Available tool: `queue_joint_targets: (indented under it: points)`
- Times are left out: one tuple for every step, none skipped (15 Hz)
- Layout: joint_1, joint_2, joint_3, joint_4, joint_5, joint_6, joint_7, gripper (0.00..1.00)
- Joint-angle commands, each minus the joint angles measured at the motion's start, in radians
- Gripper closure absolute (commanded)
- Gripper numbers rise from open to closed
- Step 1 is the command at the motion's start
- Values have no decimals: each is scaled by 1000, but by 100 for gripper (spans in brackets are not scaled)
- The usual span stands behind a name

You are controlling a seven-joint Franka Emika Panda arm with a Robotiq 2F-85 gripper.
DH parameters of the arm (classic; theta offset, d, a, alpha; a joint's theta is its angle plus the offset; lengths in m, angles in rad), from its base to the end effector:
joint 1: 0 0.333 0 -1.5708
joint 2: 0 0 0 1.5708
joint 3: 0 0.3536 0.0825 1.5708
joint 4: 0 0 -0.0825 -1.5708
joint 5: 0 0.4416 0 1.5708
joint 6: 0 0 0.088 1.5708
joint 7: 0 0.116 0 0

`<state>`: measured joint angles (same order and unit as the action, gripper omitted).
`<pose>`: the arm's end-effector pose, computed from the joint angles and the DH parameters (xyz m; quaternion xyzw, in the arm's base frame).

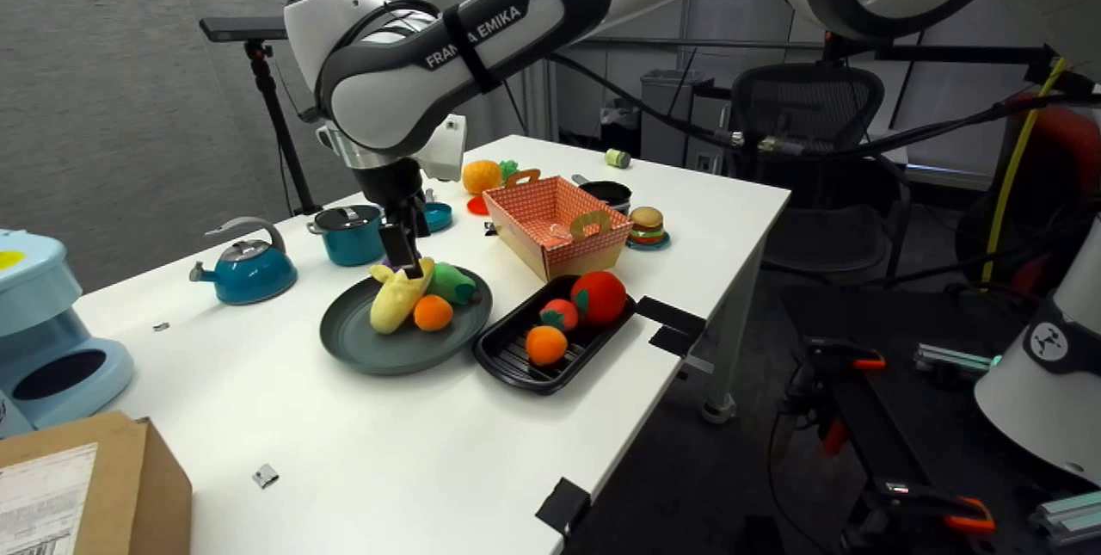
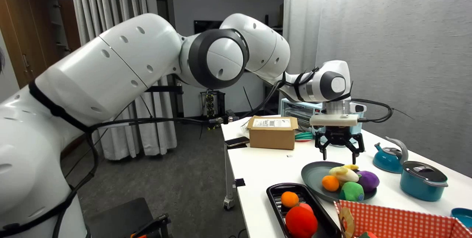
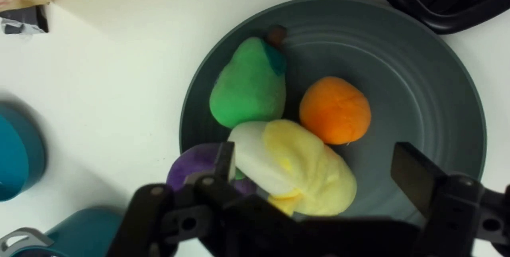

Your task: Put the banana plush toy in the basket

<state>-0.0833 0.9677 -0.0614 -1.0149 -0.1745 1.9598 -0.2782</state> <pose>0.8536 -0.1186 0.2490 0.9879 0.1130 -0.0323 0.1010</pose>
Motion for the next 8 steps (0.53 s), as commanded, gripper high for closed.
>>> queue_joint_targets:
  points:
    - [-21,87,-5,167,-6,-82,-44,0]
    - [-22,102,0,188,1,-94,-45,0]
    - [-22,117,0,207,1,-104,-45,0]
    - [-20,133,2,225,2,-115,-44,0]
    - [-19,146,2,240,1,-124,-46,0]
    - [-16,162,5,257,3,-132,-46,0]
    - [-15,175,7,272,4,-136,-47,0]
    - [-11,190,8,287,3,-140,-47,0]
